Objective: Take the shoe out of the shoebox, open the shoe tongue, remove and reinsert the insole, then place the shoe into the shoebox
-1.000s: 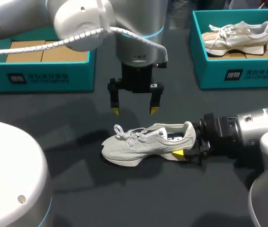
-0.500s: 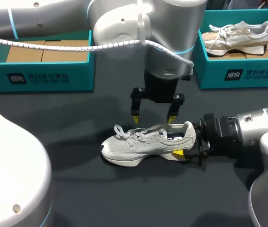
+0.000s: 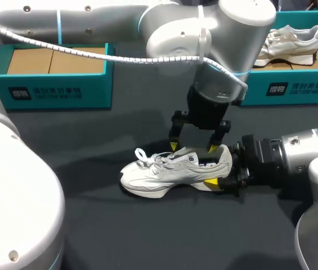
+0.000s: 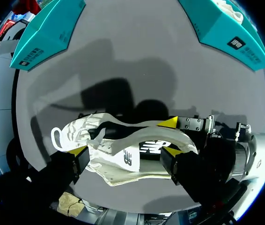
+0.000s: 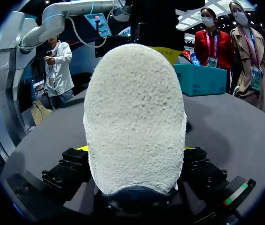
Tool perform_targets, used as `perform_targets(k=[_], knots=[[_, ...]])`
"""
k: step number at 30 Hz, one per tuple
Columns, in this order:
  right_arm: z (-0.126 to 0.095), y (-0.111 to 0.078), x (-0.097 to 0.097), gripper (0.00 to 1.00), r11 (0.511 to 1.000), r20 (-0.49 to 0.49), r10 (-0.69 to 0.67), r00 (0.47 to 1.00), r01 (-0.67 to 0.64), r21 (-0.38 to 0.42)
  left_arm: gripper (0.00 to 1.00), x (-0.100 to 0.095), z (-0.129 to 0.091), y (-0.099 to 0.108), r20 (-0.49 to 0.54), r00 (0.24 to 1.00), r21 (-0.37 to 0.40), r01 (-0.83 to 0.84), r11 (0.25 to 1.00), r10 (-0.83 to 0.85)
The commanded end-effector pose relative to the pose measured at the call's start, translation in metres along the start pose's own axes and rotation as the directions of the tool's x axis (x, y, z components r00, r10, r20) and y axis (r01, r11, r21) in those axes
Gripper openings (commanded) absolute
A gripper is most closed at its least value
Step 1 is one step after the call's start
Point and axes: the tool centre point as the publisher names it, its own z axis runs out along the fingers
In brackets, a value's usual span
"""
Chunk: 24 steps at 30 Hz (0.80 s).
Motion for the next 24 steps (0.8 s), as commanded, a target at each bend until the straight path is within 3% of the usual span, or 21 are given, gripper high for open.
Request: perform_targets(k=[1,24], knots=[[0.0,0.001,0.0,0.0,1.0,0.0,0.001,1.0,-0.001,0.004,1.0,0.005,0.001,0.009,0.091,0.996,0.01,0.018,1.0,-0.019],[0.0,0.001,0.0,0.0,1.0,0.0,0.001,1.0,-0.001,0.004,1.0,-0.005,0.026,0.021,0.207,0.977,0.017,0.039,0.999,-0.042]])
